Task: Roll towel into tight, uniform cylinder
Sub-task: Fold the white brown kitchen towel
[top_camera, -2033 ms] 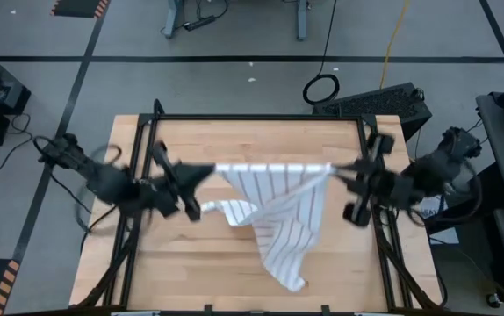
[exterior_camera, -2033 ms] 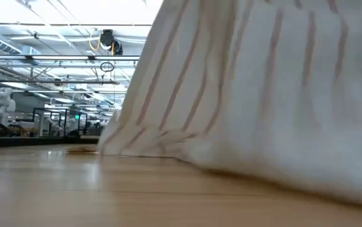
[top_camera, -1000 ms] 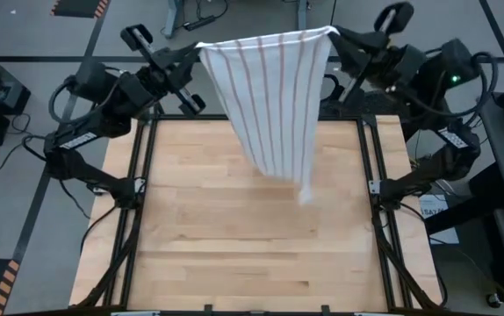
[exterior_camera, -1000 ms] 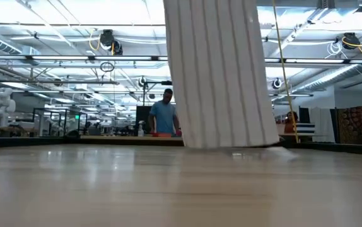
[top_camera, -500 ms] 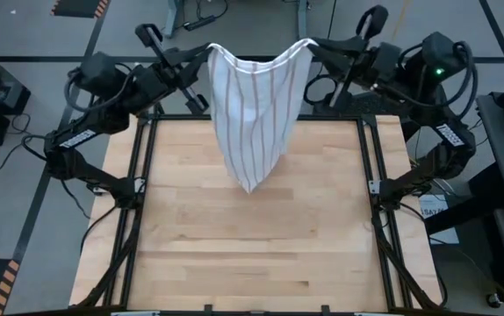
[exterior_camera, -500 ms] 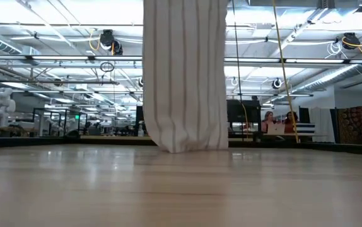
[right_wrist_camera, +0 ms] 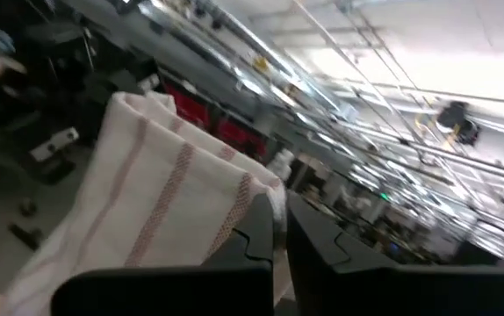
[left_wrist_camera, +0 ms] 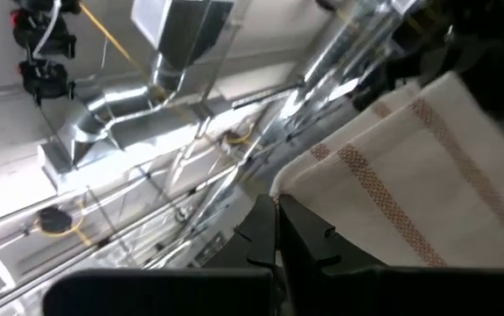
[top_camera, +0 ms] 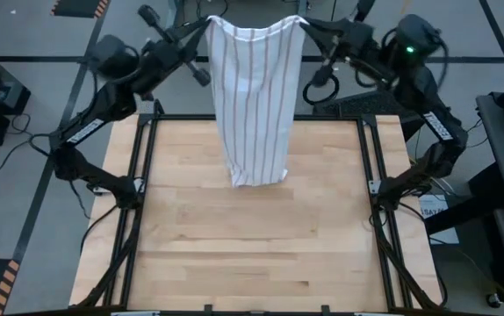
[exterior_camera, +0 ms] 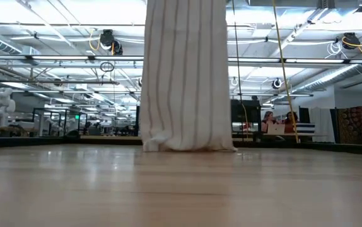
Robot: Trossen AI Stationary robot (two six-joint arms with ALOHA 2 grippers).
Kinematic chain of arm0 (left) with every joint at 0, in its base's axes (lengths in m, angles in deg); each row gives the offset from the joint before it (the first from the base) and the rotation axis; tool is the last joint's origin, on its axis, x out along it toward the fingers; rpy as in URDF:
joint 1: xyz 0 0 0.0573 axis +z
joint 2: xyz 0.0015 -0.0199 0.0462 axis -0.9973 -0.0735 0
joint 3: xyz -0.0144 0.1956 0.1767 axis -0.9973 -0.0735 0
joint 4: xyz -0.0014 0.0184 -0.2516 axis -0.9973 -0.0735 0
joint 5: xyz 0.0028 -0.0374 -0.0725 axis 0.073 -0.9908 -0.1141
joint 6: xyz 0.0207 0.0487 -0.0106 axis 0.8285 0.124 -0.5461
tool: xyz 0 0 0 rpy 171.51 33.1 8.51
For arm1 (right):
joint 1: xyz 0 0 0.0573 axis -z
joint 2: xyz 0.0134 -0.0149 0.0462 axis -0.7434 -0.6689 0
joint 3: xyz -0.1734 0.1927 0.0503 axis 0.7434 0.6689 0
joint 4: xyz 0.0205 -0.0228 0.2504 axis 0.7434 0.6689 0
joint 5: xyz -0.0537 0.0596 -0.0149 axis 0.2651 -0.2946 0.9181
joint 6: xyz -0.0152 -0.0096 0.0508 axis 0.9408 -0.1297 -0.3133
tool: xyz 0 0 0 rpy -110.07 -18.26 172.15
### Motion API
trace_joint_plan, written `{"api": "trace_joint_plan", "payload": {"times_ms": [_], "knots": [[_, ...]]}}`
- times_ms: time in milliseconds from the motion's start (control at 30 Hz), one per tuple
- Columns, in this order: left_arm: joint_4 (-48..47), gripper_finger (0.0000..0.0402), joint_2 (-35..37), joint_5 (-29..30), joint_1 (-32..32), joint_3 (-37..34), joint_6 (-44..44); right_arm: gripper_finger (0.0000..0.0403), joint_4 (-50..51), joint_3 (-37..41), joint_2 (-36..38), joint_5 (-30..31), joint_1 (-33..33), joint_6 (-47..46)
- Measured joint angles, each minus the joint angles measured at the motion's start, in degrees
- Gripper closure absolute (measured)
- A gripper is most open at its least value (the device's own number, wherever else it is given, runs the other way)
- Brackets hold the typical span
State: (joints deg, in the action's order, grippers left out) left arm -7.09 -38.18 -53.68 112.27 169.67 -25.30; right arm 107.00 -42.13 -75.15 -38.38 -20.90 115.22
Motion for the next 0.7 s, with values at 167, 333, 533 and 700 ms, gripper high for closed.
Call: {"api": "trace_joint_plan", "payload": {"times_ms": [167,333,533,700], "knots": [[4.4,0.0398,-3.9,-4.7,7.5,0.0,-0.1,0.0399,-4.6,0.0,-3.4,-3.1,7.7,1.4],[15.8,0.0398,-7.5,-7.5,12.7,0.0,-3.2,0.0399,-14.6,0.0,-6.5,-8.4,15.1,-3.6],[19.8,0.0398,-8.2,-13.7,15.5,2.1,-11.8,0.0399,-20.7,0.0,-6.9,-18.7,18.7,-13.8],[18.3,0.0398,-8.2,-19.3,15.6,6.2,-17.4,0.0399,-24.2,-0.7,-6.5,-23.1,19.0,-18.5]]}}
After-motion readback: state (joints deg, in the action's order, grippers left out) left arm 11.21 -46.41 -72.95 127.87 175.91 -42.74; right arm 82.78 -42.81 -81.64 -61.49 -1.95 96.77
